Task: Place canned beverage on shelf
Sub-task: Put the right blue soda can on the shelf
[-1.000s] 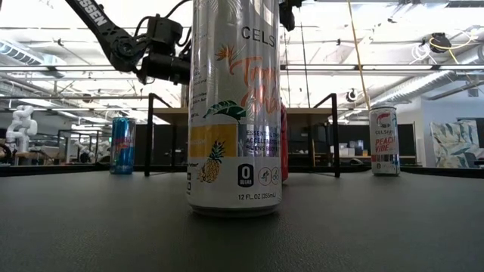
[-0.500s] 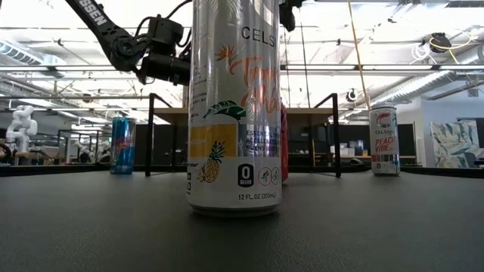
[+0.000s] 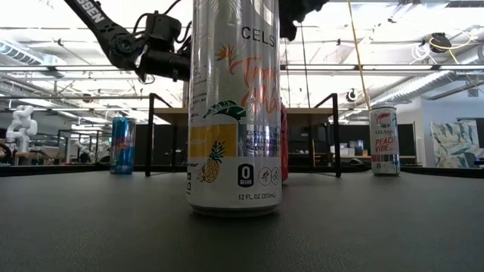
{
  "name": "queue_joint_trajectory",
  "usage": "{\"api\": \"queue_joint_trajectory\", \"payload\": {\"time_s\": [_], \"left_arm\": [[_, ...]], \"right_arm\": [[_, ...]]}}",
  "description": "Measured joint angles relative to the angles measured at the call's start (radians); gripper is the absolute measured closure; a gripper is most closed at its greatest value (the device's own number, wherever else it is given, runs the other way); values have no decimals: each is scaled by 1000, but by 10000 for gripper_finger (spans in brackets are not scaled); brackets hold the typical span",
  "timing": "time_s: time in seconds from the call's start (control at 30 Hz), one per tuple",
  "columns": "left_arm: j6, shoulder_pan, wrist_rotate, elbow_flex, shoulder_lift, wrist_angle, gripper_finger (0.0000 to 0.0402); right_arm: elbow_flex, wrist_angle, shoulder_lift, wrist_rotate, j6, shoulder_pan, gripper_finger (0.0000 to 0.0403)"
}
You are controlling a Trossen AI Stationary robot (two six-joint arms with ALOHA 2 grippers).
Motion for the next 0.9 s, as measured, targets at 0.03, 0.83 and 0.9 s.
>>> {"api": "queue_joint_trajectory", "payload": {"time_s": [0.03, 0.83, 0.9], "left_arm": [[0, 0, 0, 0, -3, 0, 107], [1, 1, 8, 0, -14, -63, 107], [1, 1, 8, 0, -14, -63, 107]], "right_arm": [[0, -18, 11, 0, -19, -1, 115], [0, -95, 232, 337, -375, -85, 115], [0, -63, 230, 335, -352, -84, 115]]}}
